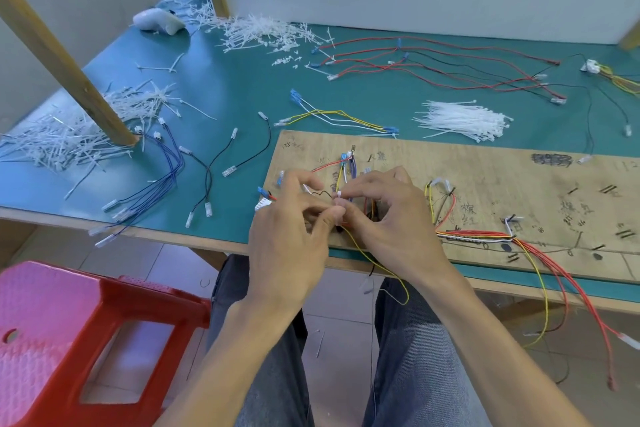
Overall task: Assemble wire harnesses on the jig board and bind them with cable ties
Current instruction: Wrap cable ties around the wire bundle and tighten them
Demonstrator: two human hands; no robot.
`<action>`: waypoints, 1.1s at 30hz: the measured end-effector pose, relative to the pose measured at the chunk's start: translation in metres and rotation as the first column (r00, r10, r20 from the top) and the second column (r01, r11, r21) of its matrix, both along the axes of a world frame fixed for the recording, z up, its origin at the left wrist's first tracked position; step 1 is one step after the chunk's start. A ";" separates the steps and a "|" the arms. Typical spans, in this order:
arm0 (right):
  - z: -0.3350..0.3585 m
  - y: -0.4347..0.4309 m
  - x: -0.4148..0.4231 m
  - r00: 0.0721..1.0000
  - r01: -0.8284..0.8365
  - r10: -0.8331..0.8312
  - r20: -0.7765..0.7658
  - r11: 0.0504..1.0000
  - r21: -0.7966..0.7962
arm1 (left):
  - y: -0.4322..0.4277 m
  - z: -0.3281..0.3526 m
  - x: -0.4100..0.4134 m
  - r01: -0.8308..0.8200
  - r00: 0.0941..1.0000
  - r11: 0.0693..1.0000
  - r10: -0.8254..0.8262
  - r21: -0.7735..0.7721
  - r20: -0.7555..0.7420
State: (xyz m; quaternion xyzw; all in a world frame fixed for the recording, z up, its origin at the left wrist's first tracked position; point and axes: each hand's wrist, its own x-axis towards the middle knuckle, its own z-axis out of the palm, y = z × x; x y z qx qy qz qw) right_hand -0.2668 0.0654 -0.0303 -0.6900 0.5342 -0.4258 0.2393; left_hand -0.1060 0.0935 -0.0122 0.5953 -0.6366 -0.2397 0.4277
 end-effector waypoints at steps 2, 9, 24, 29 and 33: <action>0.000 -0.001 -0.002 1.000 -0.008 0.008 0.008 1.000 -0.004 | -0.002 0.003 -0.001 -0.034 0.999 0.999 0.034 0.041 0.003; 0.000 -0.001 -0.004 0.998 -0.040 0.039 0.049 0.999 0.015 | -0.011 0.009 0.003 -0.035 0.998 0.991 0.028 0.125 0.058; 0.000 0.000 -0.005 0.999 -0.049 0.049 0.014 0.999 -0.006 | -0.012 0.009 0.003 -0.032 0.998 0.991 0.025 0.132 0.054; 0.000 0.000 -0.005 0.998 -0.060 0.060 0.004 0.997 -0.045 | -0.014 0.009 0.002 -0.034 0.999 0.992 0.030 0.122 0.037; -0.001 0.000 -0.004 0.999 -0.048 0.048 0.003 0.998 -0.028 | -0.015 0.008 0.002 -0.008 1.000 0.989 0.008 0.145 0.003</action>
